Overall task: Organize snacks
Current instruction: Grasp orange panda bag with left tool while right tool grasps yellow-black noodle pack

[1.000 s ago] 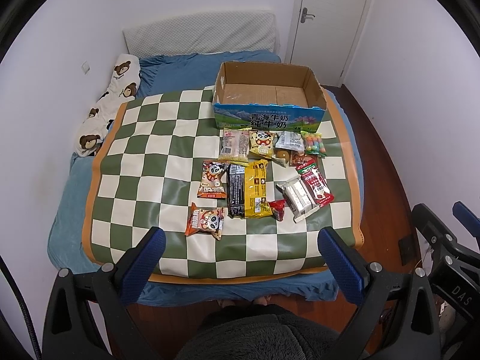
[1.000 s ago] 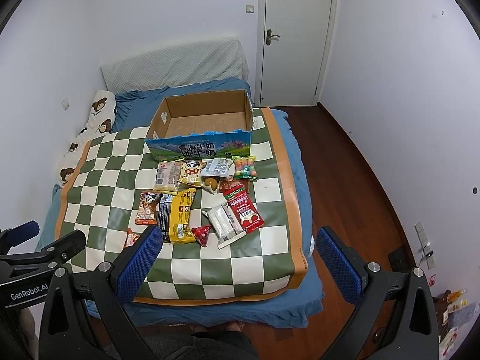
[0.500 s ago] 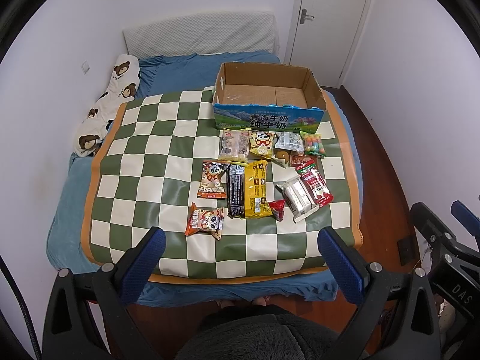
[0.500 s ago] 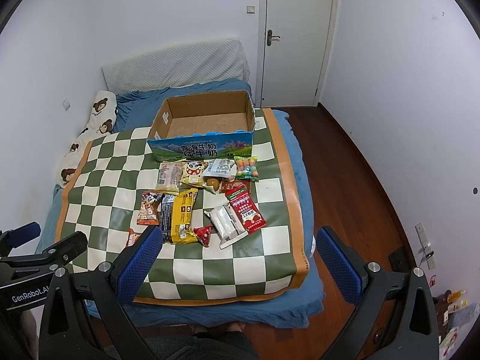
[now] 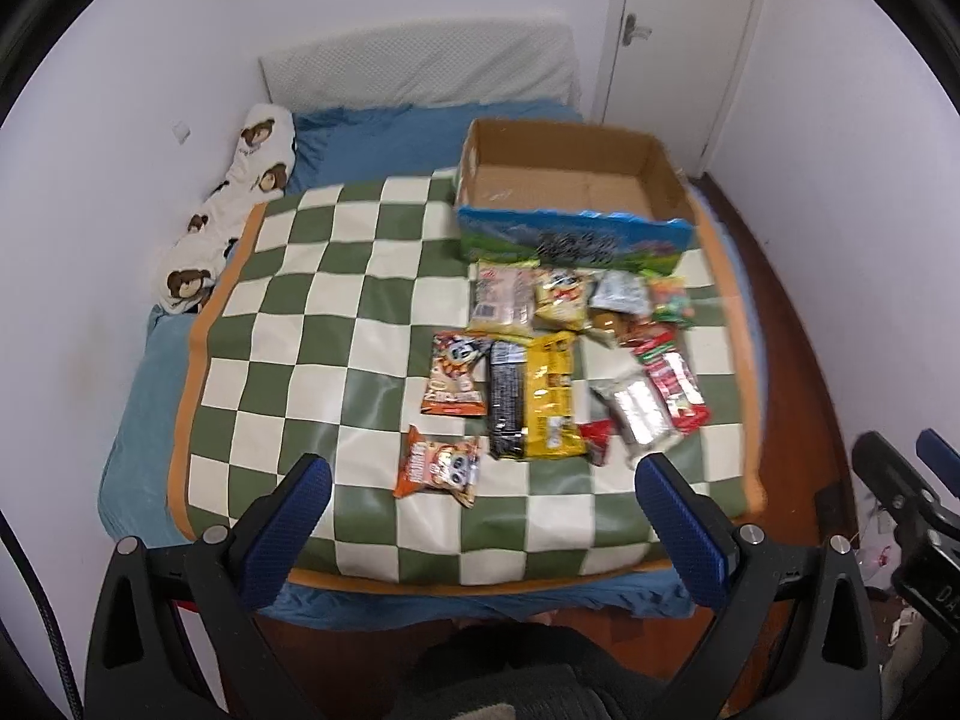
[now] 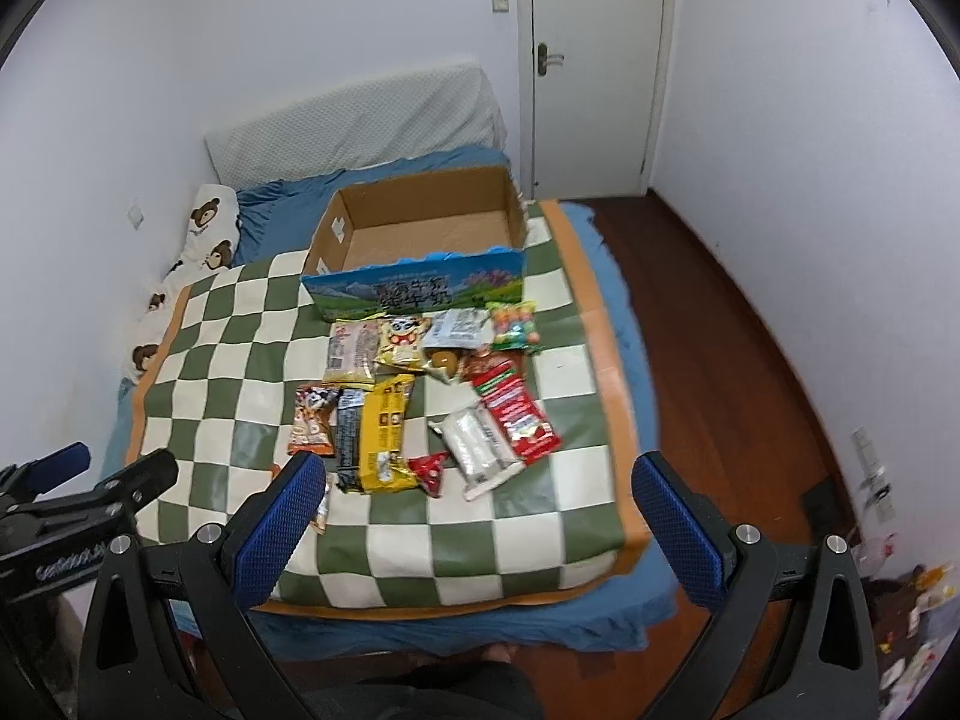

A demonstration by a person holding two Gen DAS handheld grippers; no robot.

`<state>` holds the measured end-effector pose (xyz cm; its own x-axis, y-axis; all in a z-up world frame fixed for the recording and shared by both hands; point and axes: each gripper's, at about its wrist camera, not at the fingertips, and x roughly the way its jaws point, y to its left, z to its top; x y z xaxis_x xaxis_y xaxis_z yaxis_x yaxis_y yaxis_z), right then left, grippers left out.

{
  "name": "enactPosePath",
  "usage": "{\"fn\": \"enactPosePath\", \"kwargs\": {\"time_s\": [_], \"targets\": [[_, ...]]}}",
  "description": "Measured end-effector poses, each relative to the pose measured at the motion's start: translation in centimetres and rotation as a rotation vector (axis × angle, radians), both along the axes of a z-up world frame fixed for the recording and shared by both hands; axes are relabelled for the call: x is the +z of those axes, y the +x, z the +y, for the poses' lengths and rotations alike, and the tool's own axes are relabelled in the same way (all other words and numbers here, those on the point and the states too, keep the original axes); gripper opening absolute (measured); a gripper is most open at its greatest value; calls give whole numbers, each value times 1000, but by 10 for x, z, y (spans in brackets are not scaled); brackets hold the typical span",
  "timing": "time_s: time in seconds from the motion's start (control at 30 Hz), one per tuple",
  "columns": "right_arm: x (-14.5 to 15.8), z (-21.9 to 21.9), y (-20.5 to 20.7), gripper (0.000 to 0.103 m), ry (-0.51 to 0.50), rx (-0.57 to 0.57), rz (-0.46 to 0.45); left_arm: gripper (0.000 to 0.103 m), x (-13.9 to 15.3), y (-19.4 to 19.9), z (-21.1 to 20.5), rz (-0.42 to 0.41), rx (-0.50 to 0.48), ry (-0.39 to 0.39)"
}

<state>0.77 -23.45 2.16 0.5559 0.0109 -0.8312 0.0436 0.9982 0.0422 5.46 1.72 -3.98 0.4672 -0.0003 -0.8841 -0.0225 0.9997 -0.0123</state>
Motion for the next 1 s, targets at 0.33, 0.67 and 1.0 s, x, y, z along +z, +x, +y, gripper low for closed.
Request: {"fn": "enactPosePath", "kwargs": {"time_s": [0.33,0.67,1.0], "targets": [[-161,25,96,103,111,-24,261,103,-121,87,59,205,69,-21],[-292,109,182,103,90,110,456,103,-214,145,105,367,148,2],[-375,149,211,102,84,153,630,103,-264,180,110,479,202,-75]]}}
